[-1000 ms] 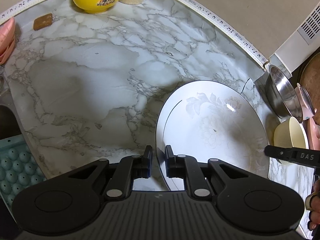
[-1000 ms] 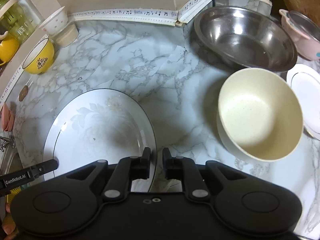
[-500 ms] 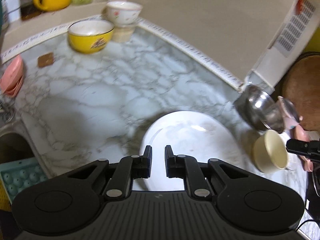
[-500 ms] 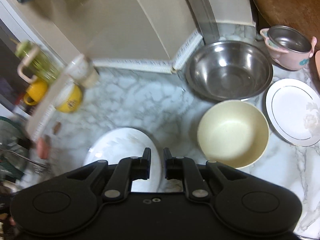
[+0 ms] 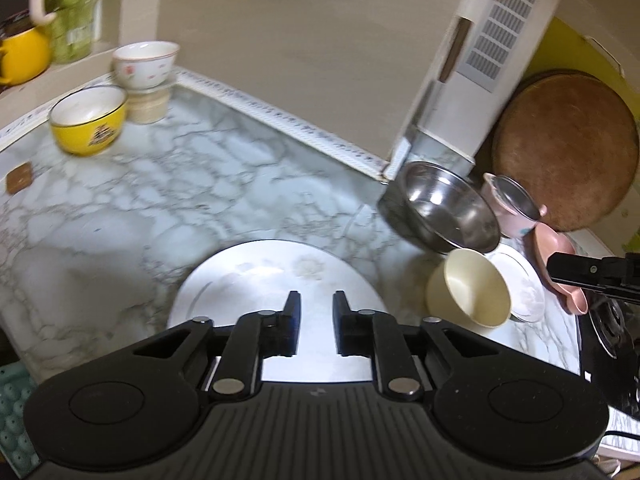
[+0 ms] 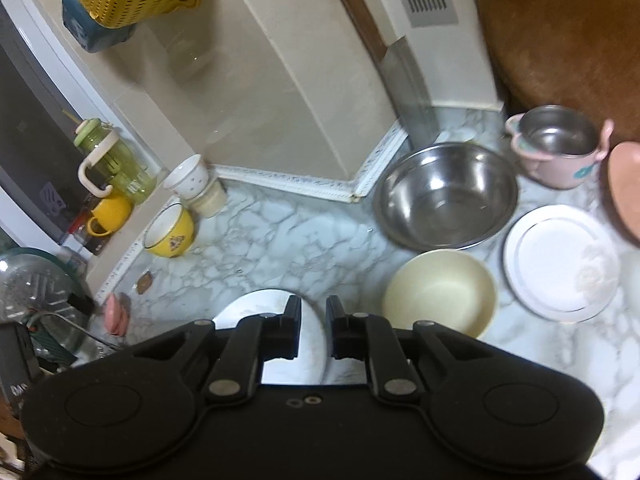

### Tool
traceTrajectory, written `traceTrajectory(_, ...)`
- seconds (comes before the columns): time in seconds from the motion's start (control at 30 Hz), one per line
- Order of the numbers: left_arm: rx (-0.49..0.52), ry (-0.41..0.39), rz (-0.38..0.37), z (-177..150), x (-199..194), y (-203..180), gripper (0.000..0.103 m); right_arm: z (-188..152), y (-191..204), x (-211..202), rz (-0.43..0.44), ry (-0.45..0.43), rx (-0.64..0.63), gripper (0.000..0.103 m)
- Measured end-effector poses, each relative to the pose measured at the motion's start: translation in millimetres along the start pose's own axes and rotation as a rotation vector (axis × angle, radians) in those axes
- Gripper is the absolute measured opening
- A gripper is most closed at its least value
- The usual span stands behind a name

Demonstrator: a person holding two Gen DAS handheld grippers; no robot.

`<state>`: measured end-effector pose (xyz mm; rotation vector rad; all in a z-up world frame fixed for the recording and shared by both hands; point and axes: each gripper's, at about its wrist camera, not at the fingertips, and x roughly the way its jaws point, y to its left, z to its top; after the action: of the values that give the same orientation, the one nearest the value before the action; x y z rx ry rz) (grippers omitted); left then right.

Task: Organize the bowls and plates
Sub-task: 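Slide the large white plate onto open counter, then open both grippers, then move both grippers to the small white plate beside the pink pot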

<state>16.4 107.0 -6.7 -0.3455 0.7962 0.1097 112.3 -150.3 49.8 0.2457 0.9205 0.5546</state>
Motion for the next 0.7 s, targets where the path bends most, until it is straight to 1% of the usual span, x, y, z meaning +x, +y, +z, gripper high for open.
traceTrajectory(0.07,0.012,-0.010,-0.007,-0.5,1.4,-8.0,0.037,-4.5,-3.3,-3.6,-0.021,-0.022,-0.030,0.015)
traceTrajectory(0.1,0.022,-0.018,-0.008,-0.6,2.4,-12.8,0.041,-7.6,-5.2,-5.4,-0.032,-0.036,-0.050,0.015)
traceTrajectory(0.17,0.041,-0.030,-0.002,-1.2,3.8,-21.6,0.054,-12.1,-8.7,-9.6,-0.051,-0.052,-0.081,0.016)
traceTrajectory(0.23,0.060,-0.039,-0.003,-1.2,6.0,-30.4,0.057,-17.2,-12.2,-13.9,-0.072,-0.081,-0.115,0.019)
traceTrajectory(0.27,0.072,-0.040,-0.003,-1.1,7.6,-34.8,0.057,-19.4,-13.7,-15.6,-0.083,-0.093,-0.130,0.020)
traceTrajectory(0.3,0.085,-0.043,-0.002,-1.0,9.4,-39.5,0.058,-21.7,-16.3,-17.2,-0.089,-0.104,-0.142,0.023)
traceTrajectory(0.33,0.095,-0.045,-0.001,-0.7,11.3,-43.9,0.059,-23.2,-19.2,-19.1,-0.088,-0.113,-0.146,0.030)
traceTrajectory(0.37,0.103,-0.047,0.000,-0.6,13.3,-48.2,0.064,-24.8,-21.6,-20.8,-0.087,-0.121,-0.148,0.036)
traceTrajectory(0.4,0.109,-0.051,-0.002,-0.5,15.0,-52.2,0.066,-26.2,-24.1,-22.5,-0.091,-0.128,-0.150,0.053)
traceTrajectory(0.43,0.117,-0.055,-0.005,-0.2,16.9,-56.5,0.067,-28.2,-27.0,-24.6,-0.099,-0.140,-0.153,0.074)
traceTrajectory(0.47,0.127,-0.059,-0.007,-0.2,18.7,-60.9,0.068,-29.4,-29.4,-26.3,-0.104,-0.148,-0.156,0.084)
traceTrajectory(0.5,0.136,-0.063,-0.012,-0.2,20.3,-65.4,0.068,-30.5,-32.3,-28.3,-0.110,-0.156,-0.158,0.091)
traceTrajectory(0.53,0.145,-0.064,-0.018,-0.2,22.4,-70.0,0.071,-31.6,-35.7,-30.7,-0.121,-0.163,-0.160,0.091)
traceTrajectory(0.57,0.152,-0.065,-0.025,-0.4,24.2,-74.1,0.076,-32.0,-39.4,-32.6,-0.134,-0.169,-0.162,0.091)
traceTrajectory(0.63,0.166,-0.077,-0.037,-1.3,27.5,-83.1,0.078,-32.5,-48.4,-36.8,-0.158,-0.185,-0.162,0.098)
traceTrajectory(0.7,0.183,-0.086,-0.049,-1.7,30.7,-92.9,0.078,-33.2,-56.3,-41.1,-0.176,-0.196,-0.167,0.099)
